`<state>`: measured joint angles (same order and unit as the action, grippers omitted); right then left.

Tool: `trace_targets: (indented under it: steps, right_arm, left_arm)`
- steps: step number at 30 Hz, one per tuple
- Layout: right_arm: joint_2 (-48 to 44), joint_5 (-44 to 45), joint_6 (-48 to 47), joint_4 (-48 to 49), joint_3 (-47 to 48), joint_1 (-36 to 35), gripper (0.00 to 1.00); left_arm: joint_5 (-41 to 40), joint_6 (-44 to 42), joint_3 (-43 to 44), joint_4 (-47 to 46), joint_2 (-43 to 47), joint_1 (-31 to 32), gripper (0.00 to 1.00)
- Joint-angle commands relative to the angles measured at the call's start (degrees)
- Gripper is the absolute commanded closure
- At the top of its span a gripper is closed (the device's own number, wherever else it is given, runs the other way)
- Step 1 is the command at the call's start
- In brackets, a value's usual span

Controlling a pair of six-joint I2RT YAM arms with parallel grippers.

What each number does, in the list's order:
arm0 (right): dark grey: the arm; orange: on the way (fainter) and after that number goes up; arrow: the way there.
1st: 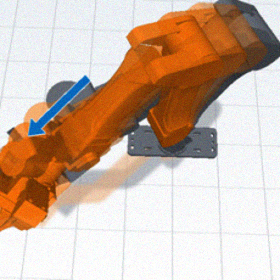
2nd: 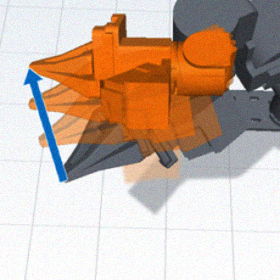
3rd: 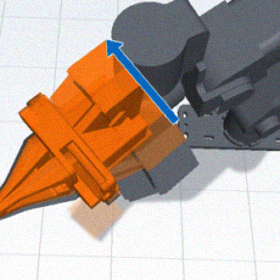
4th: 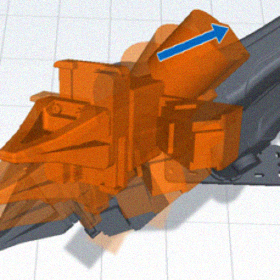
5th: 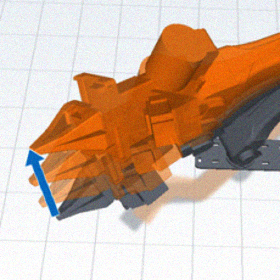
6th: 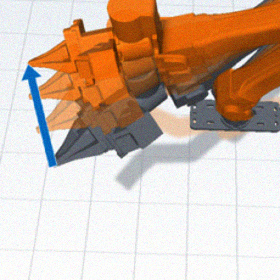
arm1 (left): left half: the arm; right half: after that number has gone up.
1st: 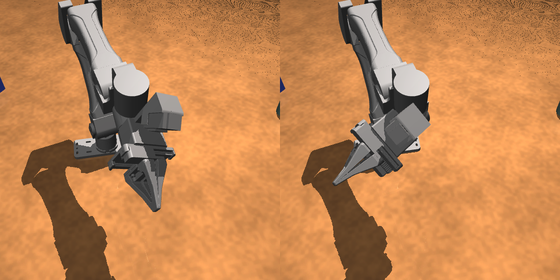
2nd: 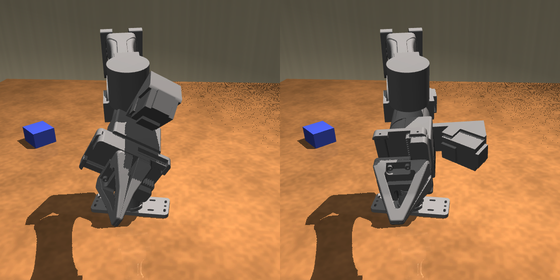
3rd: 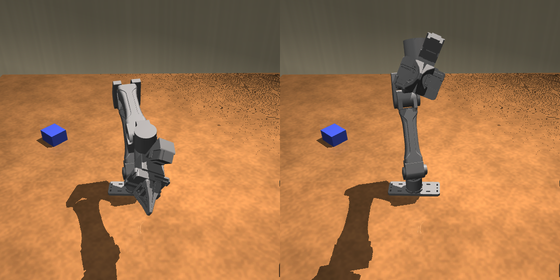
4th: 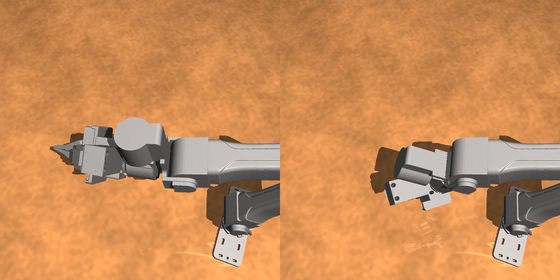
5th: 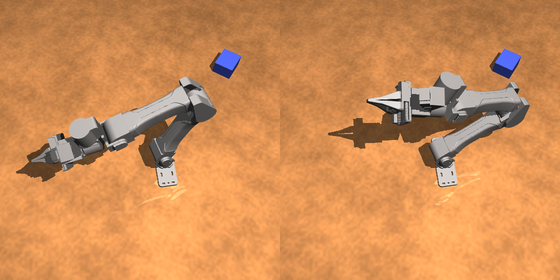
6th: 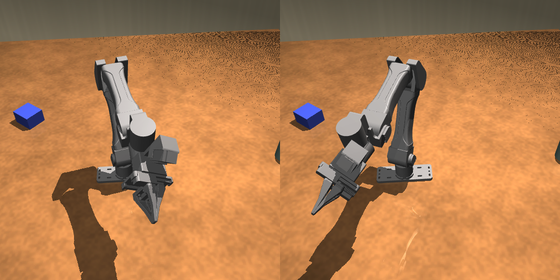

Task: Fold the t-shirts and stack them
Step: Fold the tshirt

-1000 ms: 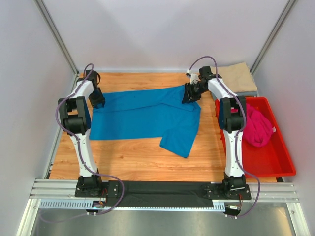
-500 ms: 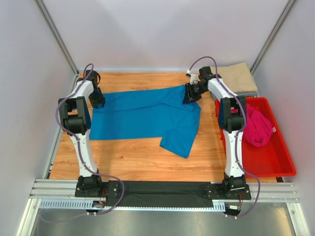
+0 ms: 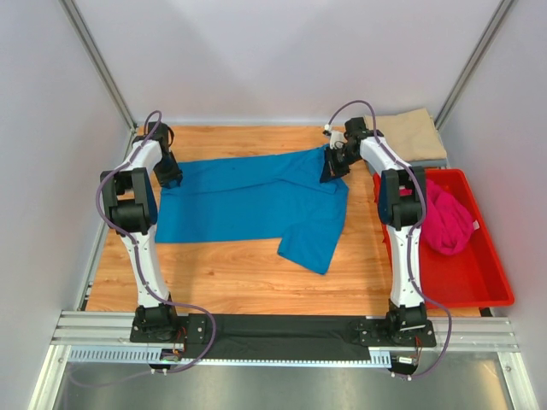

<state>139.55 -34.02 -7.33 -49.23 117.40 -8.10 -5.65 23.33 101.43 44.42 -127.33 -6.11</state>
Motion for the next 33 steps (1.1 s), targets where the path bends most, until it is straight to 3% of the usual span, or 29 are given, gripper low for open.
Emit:
trace_targets:
  steps: [1,21,33]
  right_arm:
    - [-0.6,1.3,-0.3,-0.2,1.4,-0.2,1.0]
    - [-17.5,5.2,-2.8,2.8,-15.2,-5.0,1.0]
    - [-27.3,16.6,0.5,9.1,-33.5,-9.8,0.99]
  left_arm:
    - [1.3,0.9,0.2,1.7,-1.1,-0.2,0.59]
    - [-2.8,1.3,1.2,4.3,-1.3,-0.1,0.59]
    - [-3.9,1.7,1.6,5.1,-1.8,-0.1,0.59]
